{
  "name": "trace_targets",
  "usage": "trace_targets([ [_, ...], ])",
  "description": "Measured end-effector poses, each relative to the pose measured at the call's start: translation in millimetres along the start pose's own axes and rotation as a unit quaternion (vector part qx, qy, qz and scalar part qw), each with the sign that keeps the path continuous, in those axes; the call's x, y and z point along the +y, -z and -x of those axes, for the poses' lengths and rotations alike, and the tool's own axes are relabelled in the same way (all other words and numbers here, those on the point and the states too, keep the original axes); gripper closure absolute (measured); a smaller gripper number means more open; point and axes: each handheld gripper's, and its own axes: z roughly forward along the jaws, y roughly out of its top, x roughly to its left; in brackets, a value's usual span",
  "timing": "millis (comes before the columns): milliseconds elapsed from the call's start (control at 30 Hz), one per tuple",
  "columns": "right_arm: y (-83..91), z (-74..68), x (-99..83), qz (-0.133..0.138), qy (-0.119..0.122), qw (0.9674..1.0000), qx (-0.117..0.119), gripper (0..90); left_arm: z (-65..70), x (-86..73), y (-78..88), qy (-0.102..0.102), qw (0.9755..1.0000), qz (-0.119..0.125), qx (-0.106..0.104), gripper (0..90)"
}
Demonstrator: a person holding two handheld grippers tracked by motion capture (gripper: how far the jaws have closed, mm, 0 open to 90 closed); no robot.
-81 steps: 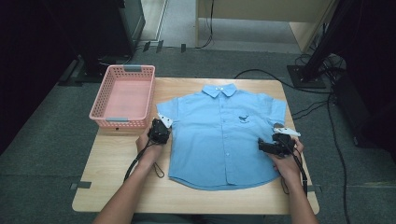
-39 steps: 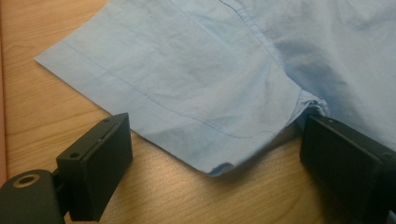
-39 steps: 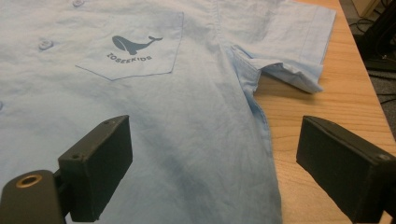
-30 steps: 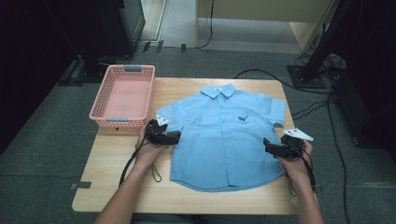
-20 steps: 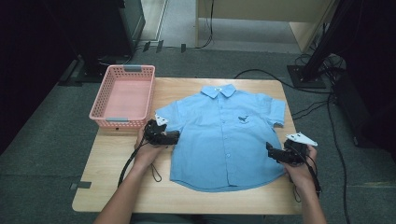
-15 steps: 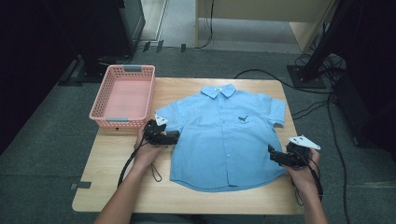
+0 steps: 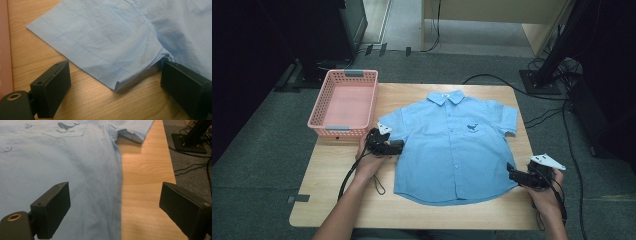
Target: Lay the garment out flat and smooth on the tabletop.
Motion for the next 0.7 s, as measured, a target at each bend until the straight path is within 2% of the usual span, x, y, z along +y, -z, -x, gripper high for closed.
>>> trace_targets([
  [167,4.9,8.3,-11.0,-0.008,0.004,0.9999,0.006,8.9,0.0,0.0,0.0,0.0,1.0,0.0,0.0,9.8],
  [433,14.3,20.4,-29.6,-0.012,0.029,0.9991,0.029,7.3,-0.1,0.0,0.1,-0.001,1.0,0.0,0.0,9.8],
  [700,13.1,24.6,-43.6,-0.021,0.015,0.9994,0.022,6.8,-0.3,-0.1,0.0,0.001,1.0,0.0,0.0,9.8],
])
